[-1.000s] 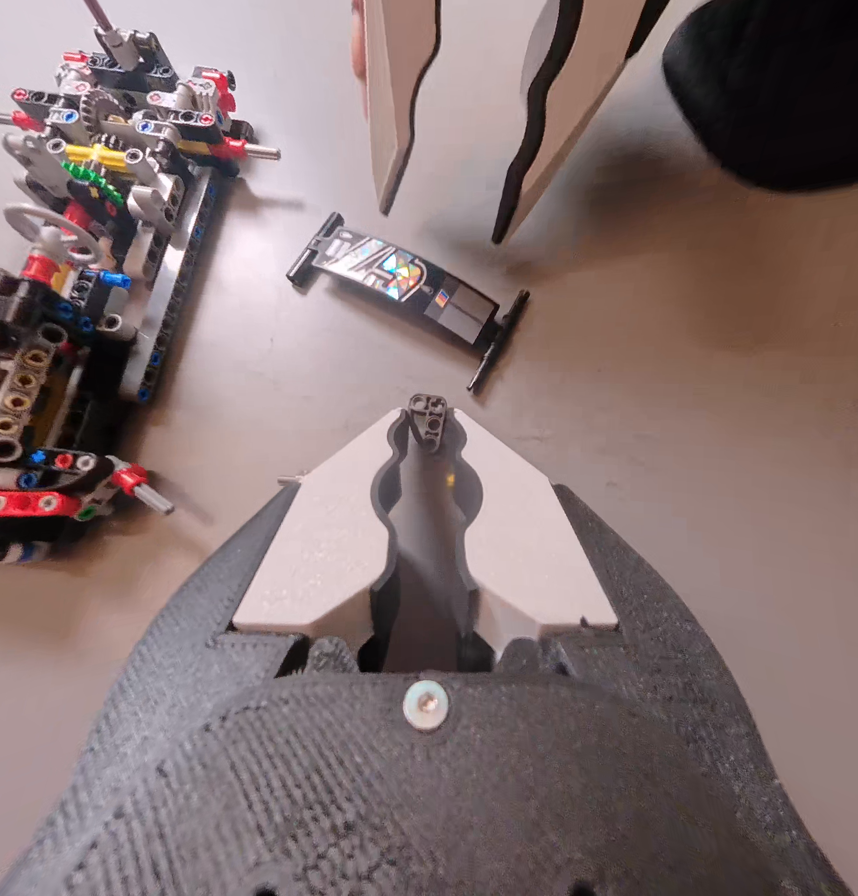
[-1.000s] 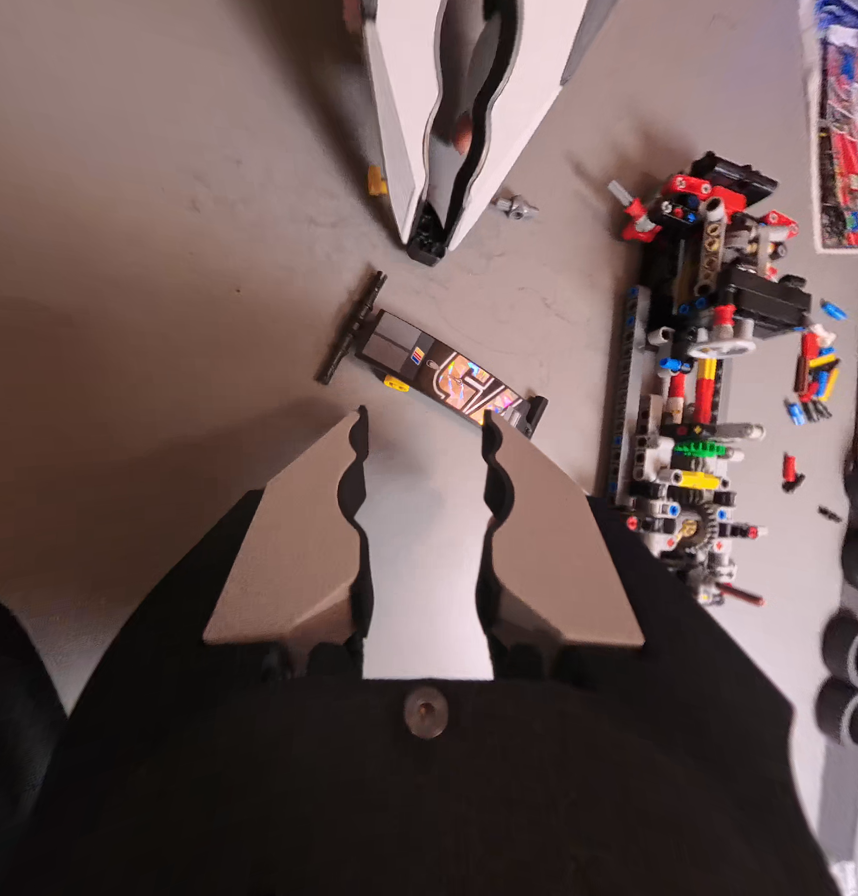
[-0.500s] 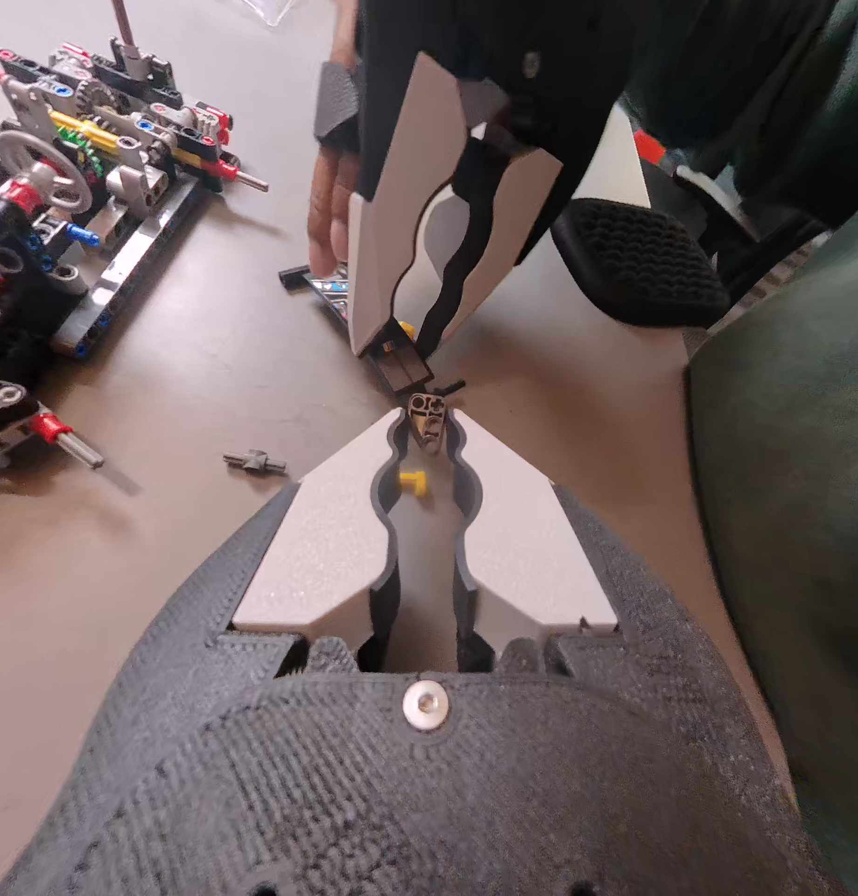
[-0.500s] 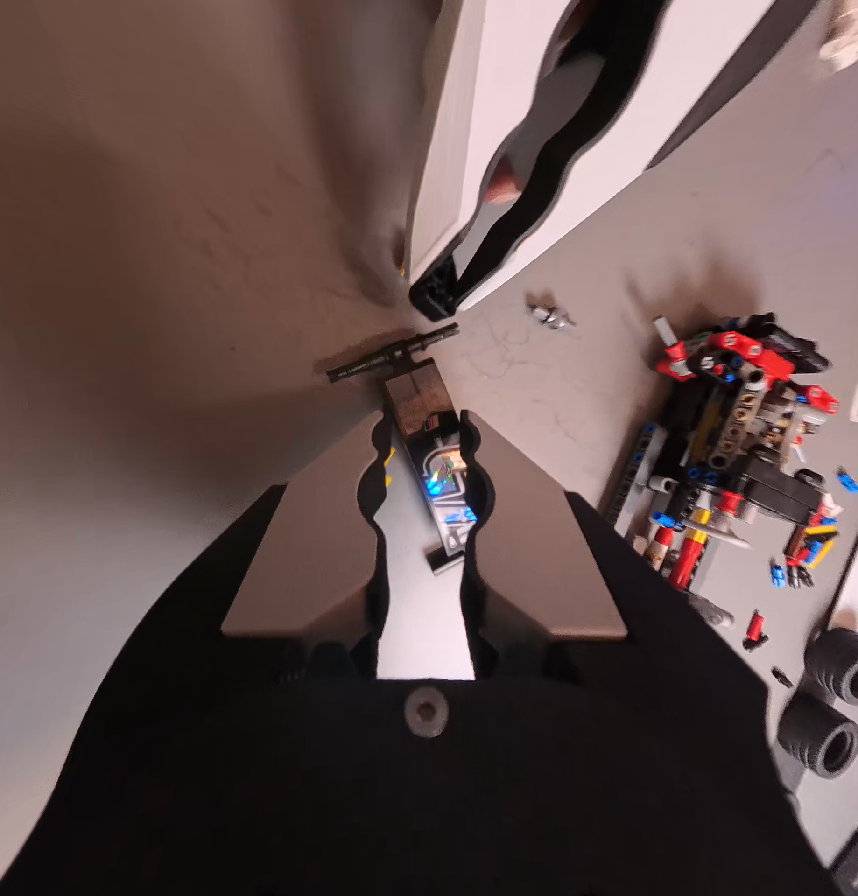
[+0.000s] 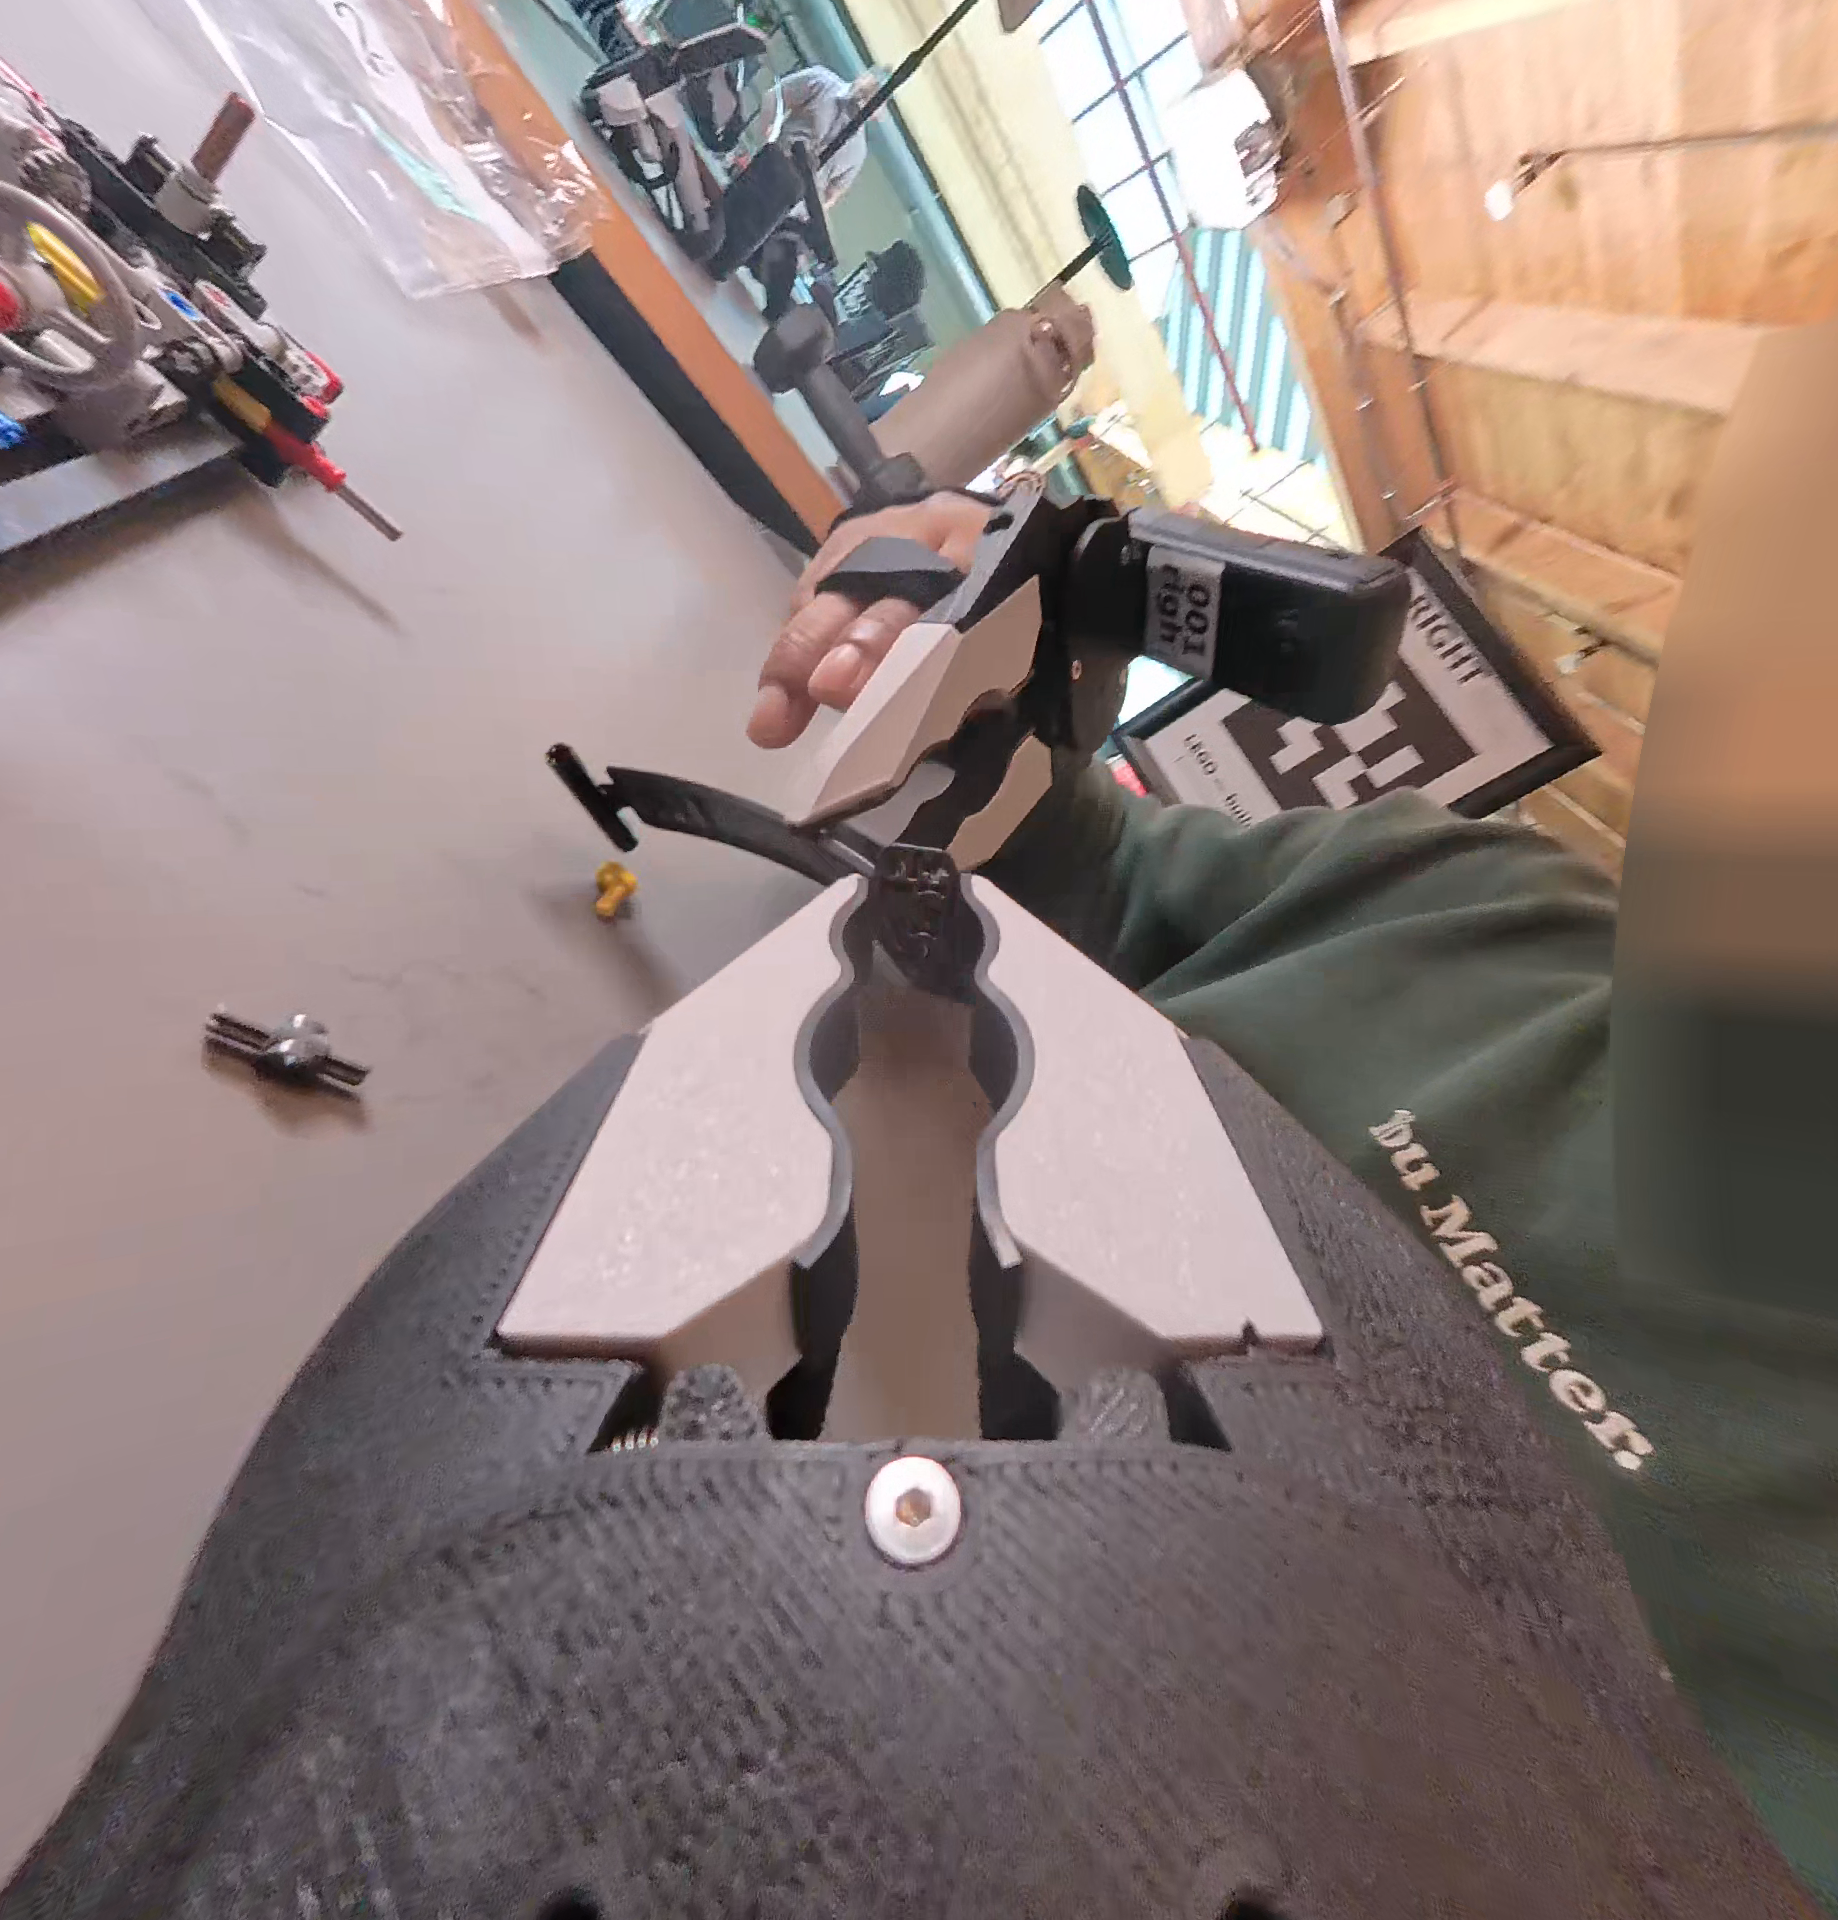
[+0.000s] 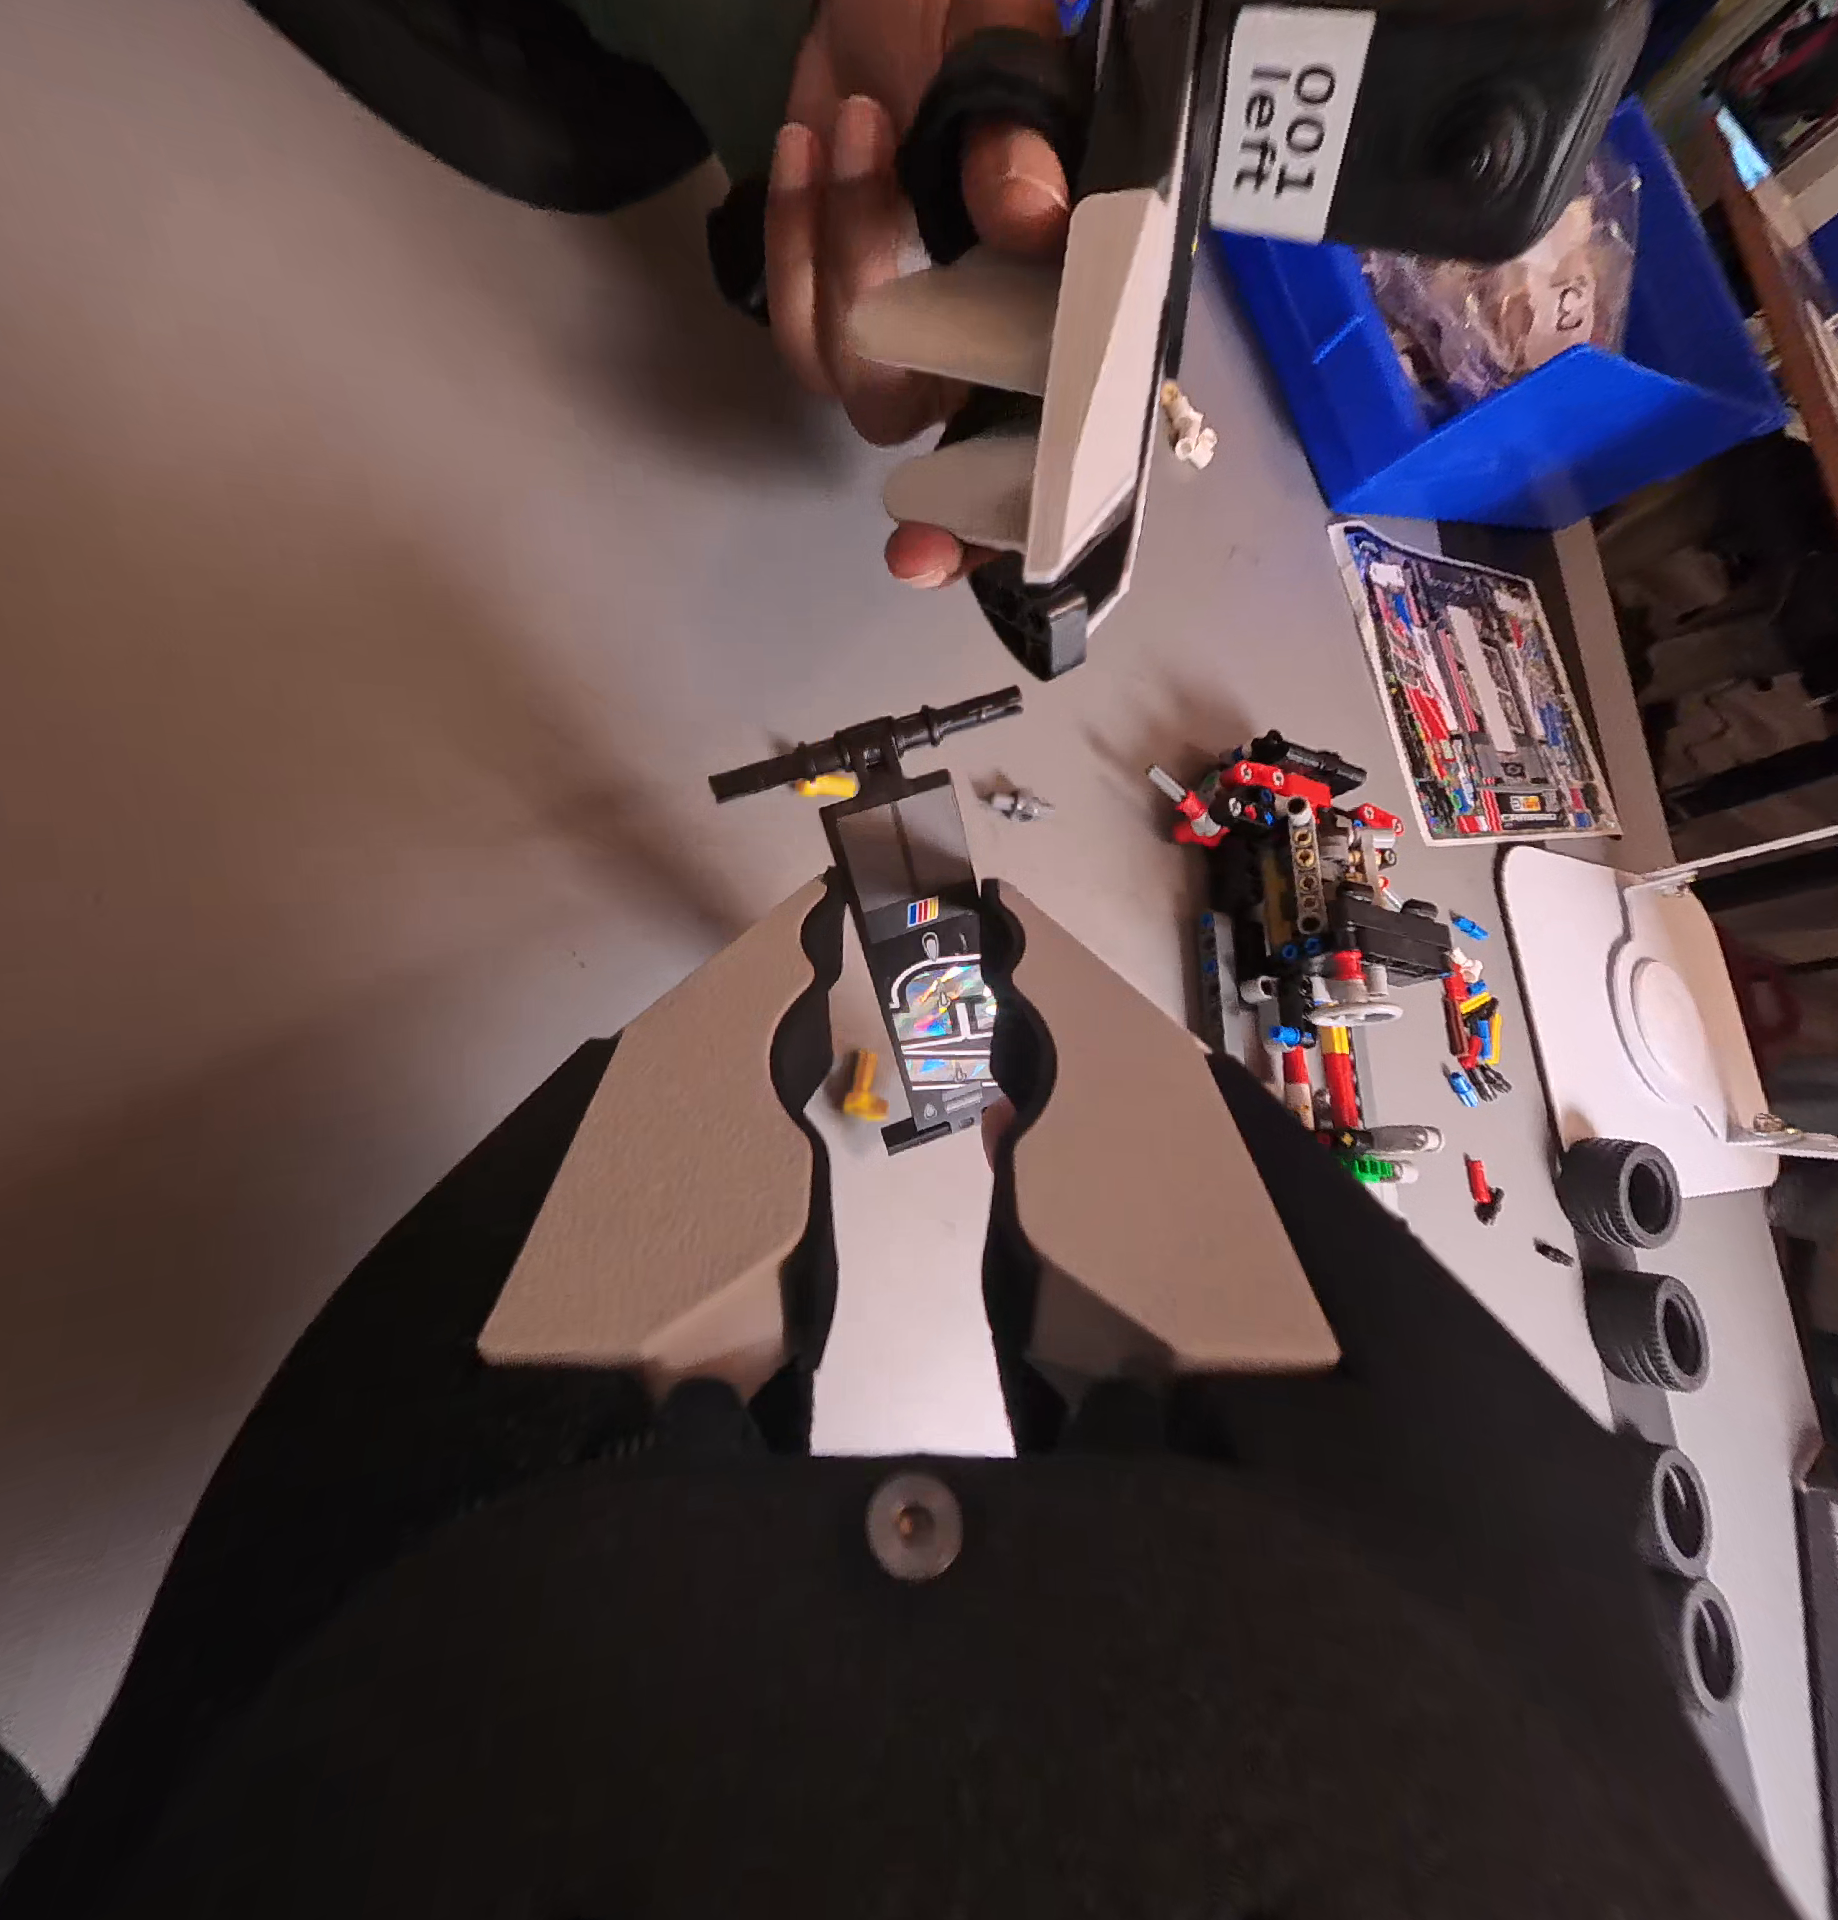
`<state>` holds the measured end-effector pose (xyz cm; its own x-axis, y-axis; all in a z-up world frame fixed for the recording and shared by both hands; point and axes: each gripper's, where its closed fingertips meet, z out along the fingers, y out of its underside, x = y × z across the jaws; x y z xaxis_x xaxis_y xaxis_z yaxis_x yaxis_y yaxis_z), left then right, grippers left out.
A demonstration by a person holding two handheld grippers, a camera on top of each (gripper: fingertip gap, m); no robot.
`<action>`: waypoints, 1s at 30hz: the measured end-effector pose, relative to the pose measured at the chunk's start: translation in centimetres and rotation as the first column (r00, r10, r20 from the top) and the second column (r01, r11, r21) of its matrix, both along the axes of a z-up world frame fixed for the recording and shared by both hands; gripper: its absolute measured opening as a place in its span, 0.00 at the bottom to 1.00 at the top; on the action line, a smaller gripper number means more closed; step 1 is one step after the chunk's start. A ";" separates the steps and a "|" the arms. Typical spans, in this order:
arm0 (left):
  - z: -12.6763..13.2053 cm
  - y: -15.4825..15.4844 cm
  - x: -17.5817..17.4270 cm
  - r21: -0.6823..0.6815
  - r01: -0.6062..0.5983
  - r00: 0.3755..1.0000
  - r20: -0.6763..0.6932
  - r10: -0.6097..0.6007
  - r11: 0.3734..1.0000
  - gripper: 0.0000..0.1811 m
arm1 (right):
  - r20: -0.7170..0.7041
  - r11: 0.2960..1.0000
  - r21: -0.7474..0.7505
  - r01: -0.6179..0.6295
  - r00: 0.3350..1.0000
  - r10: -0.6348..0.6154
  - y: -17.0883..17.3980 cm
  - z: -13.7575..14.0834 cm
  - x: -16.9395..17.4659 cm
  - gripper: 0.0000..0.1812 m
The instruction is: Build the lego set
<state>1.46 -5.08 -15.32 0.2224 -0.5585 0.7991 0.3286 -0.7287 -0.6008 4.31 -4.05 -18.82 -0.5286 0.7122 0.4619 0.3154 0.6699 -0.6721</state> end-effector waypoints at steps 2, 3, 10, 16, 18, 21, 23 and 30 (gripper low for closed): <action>0.4 0.0 -0.1 -0.004 0.000 0.999 0.039 0.000 1.000 0.07 | -0.017 0.999 -0.043 -0.013 1.000 0.012 -0.7 0.2 0.0 0.12; 0.5 0.0 -0.2 -0.005 0.000 0.999 0.048 0.001 1.000 0.07 | -0.017 0.998 -0.053 -0.015 1.000 0.014 -0.9 0.2 0.0 0.12; 0.4 0.0 0.1 0.114 -0.014 0.999 -0.047 0.019 0.993 0.07 | 0.096 0.999 0.038 -0.016 0.995 0.012 -0.1 -2.4 0.2 0.12; 0.1 -0.6 0.7 0.253 0.013 0.986 -0.166 0.030 0.967 0.07 | 0.282 0.993 0.101 -0.067 0.959 0.037 0.5 -5.5 0.5 0.12; 0.1 -0.5 0.7 0.259 0.010 0.986 -0.164 0.034 0.966 0.07 | 0.294 0.992 0.097 -0.079 0.955 0.047 0.4 -5.7 0.4 0.12; -0.1 -0.5 0.6 0.259 0.009 0.985 -0.170 0.036 0.966 0.07 | 0.305 0.993 0.094 -0.077 0.951 0.045 0.5 -5.6 0.5 0.12; -0.2 -0.4 0.7 0.253 0.008 0.985 -0.171 0.036 0.967 0.07 | 0.300 0.995 0.080 -0.064 0.953 0.038 0.6 -5.6 0.6 0.12; -1.2 0.4 0.2 0.189 -0.037 0.976 -0.204 0.076 0.981 0.07 | 0.279 0.993 0.099 -0.067 0.960 0.037 0.5 -5.4 0.4 0.12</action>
